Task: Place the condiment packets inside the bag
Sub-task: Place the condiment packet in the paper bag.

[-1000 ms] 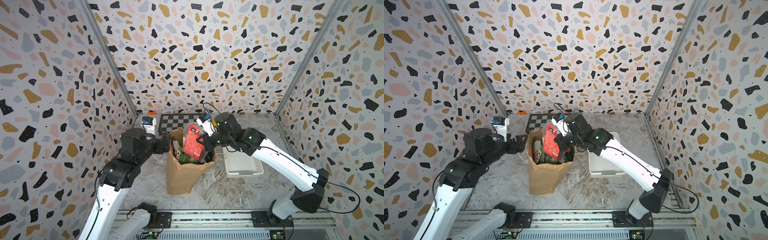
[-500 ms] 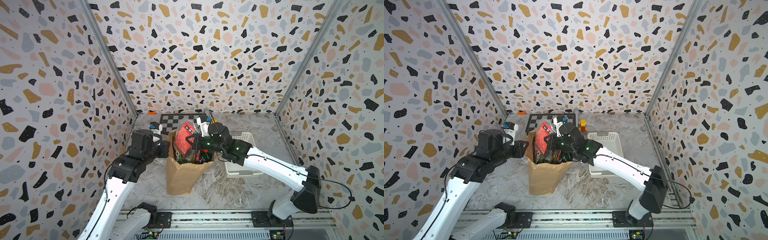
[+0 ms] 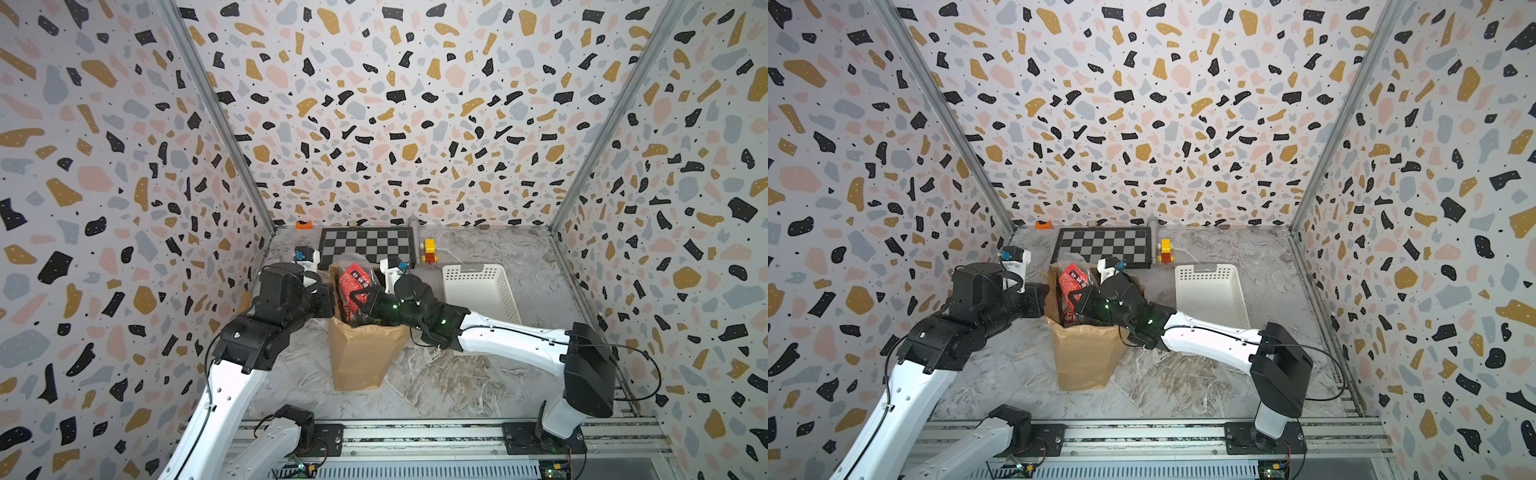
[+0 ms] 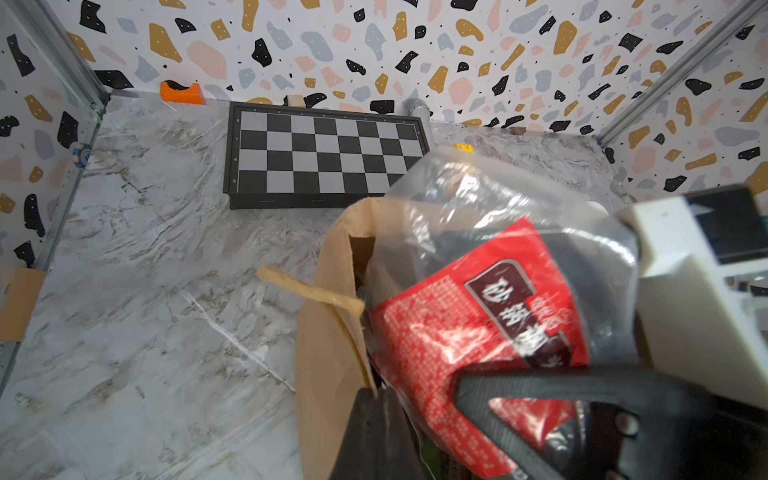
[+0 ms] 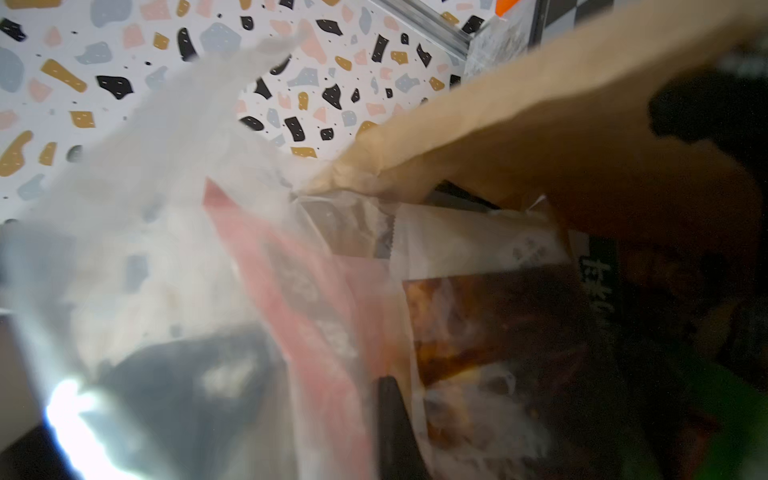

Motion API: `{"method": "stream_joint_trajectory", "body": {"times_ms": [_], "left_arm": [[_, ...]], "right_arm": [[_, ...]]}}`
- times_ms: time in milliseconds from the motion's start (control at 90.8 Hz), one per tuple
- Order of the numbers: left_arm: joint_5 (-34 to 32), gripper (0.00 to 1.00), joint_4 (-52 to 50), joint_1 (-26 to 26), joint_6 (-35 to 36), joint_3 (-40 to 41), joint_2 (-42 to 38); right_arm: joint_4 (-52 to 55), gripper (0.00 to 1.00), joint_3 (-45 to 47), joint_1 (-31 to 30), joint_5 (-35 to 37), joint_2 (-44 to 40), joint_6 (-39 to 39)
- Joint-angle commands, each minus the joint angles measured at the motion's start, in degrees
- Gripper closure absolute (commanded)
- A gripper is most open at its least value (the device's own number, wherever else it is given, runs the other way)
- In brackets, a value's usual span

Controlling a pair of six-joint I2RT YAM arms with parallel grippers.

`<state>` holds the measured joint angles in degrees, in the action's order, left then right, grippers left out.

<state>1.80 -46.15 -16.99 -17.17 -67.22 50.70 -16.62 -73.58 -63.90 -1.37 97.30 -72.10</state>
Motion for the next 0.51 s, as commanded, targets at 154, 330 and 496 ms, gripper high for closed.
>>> {"method": "stream_joint_trajectory", "body": {"times_ms": [154,330,496], "left_arm": [[-1.2,1.0,3.4,0.0,1.3,0.4,-0.5],[-1.2,1.0,3.6,0.0,1.5,0.3,-0.1],[-1.4,1.0,3.6,0.0,1.5,0.4,0.3]], "right_arm": [[7.6,0.86,-1.2,-1.7,7.7,-3.6,6.9],[16.2,0.54,-5.0,-1.7,9.9,-6.3,17.8],[27.7,0.29,-8.4,-1.7,14.7,-10.7,29.1]]}}
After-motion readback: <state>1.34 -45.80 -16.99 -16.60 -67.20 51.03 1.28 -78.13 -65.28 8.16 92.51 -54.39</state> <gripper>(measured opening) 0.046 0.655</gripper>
